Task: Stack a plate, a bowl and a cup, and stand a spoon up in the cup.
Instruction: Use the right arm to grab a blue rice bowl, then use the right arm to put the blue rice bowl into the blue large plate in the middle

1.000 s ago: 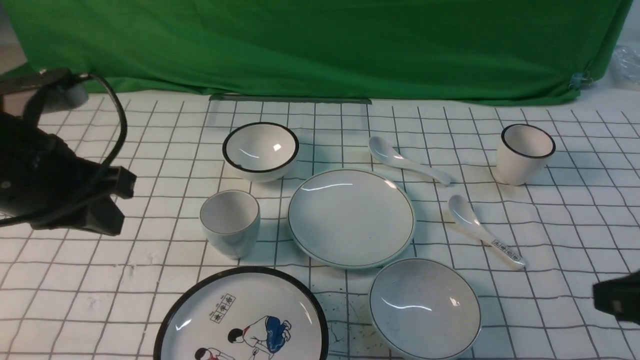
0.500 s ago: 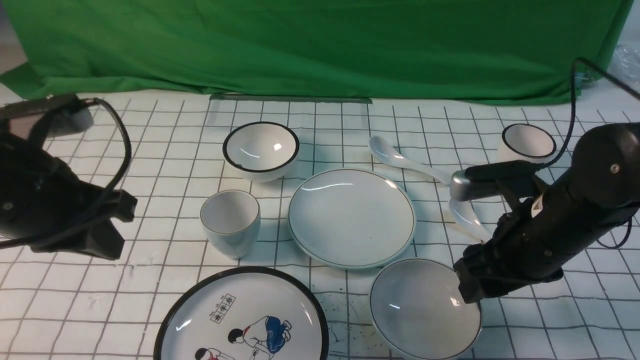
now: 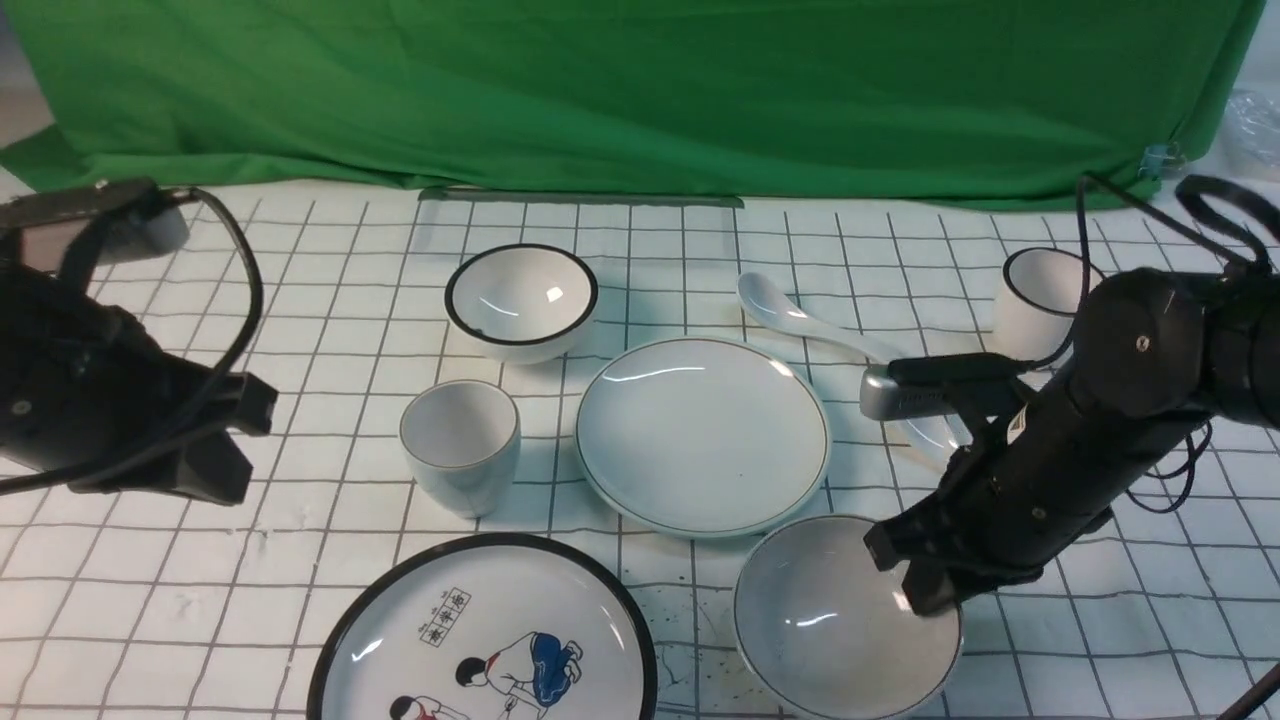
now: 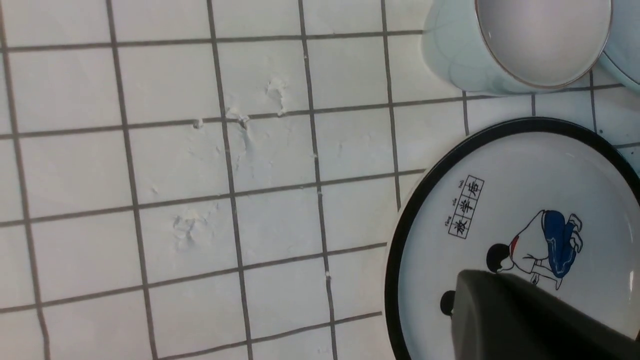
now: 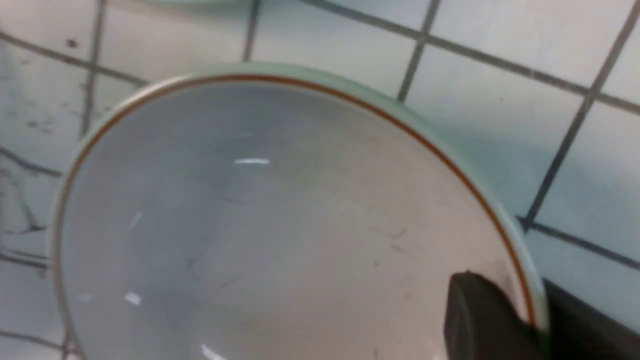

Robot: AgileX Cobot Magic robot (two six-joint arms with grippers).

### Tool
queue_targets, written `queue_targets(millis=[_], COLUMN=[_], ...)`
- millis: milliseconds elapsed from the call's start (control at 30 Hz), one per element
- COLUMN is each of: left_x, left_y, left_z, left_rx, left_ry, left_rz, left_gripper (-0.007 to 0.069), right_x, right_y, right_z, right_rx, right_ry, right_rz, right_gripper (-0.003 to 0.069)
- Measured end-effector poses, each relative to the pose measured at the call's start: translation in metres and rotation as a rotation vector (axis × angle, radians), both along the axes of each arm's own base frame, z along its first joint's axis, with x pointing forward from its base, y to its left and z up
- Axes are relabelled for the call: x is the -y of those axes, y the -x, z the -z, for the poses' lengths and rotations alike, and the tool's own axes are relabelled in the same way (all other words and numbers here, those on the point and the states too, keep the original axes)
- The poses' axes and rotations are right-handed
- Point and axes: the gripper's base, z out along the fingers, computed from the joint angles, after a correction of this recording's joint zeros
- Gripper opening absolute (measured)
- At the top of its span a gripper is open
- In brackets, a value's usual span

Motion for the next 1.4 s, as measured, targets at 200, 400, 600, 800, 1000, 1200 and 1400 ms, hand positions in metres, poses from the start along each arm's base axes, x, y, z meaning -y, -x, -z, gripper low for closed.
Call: queue_targets(millis=[200,400,600,800,1000,1200,1400], left_x=[0.000,0.003,0.003,0.003,0.003,0.019,0.056], left_y=[-0.003,-0.005,-0.004,-0.003,-0.006,-0.016,-0.038], left_z=[-0.001,-0.003,-0.002,-0.002,-0.004,-0.008,-0.009], left_rx=[0.028,0.058,0.048,0.041,0.079,0.195,0.135], left_ry=[0.009,0.033,0.036,0.038,0.040,0.044,0.044], left_rz=[-0.010,-0.004,0.000,0.003,0.007,0.032,0.061], left_gripper=[0.0004,0.0004,0.0004,0.0004,0.0004,0.0004,0.0004], right_x=[-0.012,-0.037,-0.059,-0.065,-0.066,-0.066,-0.057], right_y=[-0.029,-0.072,-0.113,-0.126,-0.127,-0.126,-0.114], right_z=[-0.053,-0.070,-0.032,-0.015,-0.015,-0.021,-0.077], right_rx=[0.181,0.237,0.117,0.092,0.097,0.078,0.128], right_ry=[-0.069,-0.125,-0.099,-0.102,-0.110,-0.104,-0.044], right_rz=[0.011,-0.002,-0.034,-0.032,-0.029,-0.045,-0.143], right_gripper=[0.0078,0.0078,0.0078,0.0083,0.0169,0.0314,0.0273])
